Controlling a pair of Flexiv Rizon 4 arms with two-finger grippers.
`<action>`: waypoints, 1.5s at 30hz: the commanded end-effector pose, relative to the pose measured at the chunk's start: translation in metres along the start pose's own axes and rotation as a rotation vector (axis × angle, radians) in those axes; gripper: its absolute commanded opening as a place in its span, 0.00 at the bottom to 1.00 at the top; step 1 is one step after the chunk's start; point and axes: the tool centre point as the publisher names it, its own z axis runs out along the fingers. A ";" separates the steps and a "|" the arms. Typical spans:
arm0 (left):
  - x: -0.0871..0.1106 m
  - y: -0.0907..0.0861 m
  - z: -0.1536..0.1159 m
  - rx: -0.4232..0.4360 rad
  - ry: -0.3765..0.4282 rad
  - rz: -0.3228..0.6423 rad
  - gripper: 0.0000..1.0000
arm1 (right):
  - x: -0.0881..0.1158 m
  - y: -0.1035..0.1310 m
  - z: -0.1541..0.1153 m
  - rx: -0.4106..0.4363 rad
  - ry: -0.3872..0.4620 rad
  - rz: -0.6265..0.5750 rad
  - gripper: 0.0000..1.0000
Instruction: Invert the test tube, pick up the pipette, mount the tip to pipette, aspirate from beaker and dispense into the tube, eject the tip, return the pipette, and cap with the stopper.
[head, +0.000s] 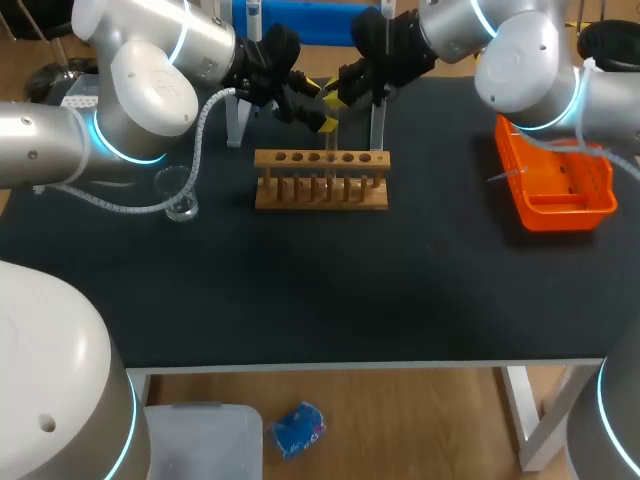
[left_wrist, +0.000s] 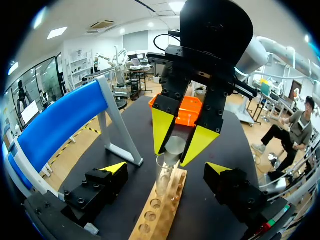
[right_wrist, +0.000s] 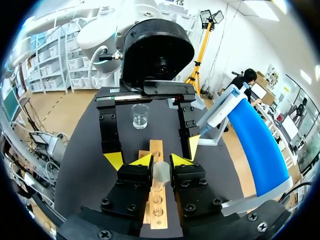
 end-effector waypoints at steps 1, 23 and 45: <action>0.000 0.000 0.000 0.000 -0.001 0.000 1.00 | -0.002 -0.003 0.004 0.003 0.007 0.002 0.00; 0.000 0.000 0.000 0.000 -0.001 0.000 1.00 | -0.006 0.001 0.005 -0.007 0.010 -0.004 0.00; 0.000 0.000 0.000 0.000 -0.001 0.000 1.00 | -0.003 -0.003 0.008 0.020 0.010 -0.008 0.00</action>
